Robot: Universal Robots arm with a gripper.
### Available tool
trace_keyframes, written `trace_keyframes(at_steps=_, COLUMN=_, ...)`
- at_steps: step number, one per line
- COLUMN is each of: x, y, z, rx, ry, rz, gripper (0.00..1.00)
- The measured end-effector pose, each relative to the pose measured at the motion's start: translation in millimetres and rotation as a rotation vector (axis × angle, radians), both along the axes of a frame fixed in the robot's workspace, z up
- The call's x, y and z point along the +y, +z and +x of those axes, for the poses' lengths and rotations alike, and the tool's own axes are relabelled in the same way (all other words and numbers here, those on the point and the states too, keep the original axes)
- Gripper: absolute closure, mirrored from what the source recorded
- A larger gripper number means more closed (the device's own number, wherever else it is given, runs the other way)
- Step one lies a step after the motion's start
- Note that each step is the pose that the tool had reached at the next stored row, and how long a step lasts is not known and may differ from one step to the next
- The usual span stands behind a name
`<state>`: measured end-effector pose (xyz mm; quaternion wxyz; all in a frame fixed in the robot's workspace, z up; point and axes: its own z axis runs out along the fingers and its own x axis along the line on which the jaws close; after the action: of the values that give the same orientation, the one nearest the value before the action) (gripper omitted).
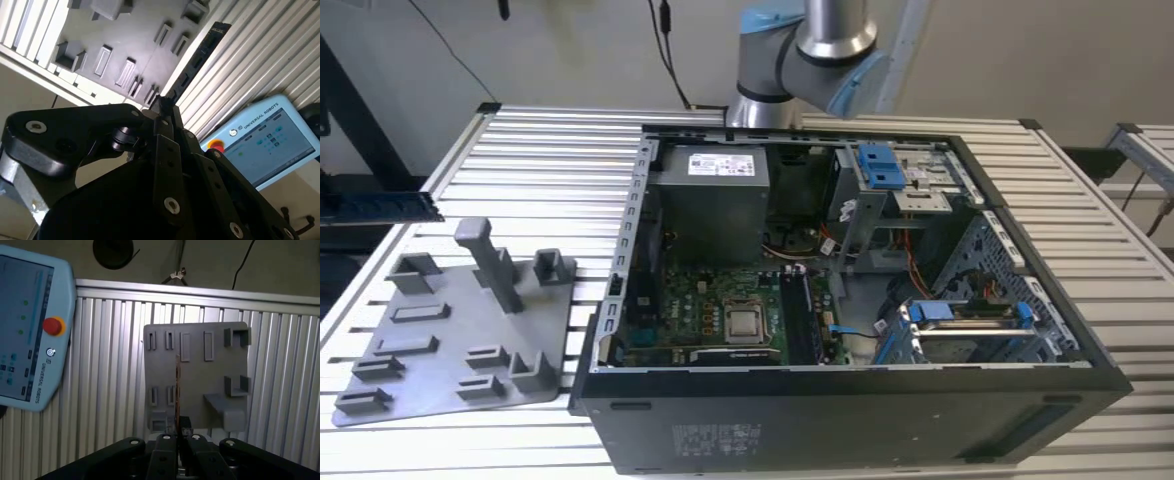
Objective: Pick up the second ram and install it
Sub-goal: 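Pick up the second ram and move it above second insertion slot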
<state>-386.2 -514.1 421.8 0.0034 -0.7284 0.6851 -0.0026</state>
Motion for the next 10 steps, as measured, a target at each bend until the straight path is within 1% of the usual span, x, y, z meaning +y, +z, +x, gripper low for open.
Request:
trace_keyframes(at_steps=5, x=0.0, y=0.0, z=15.2, rx=0.0004, ry=0.000, rz=0.0000, gripper=0.86)
trace_keyframes(at_steps=10, x=0.0, y=0.0, z=27.4, rx=0.0004, ry=0.000, rz=0.0000, gripper=0.86)
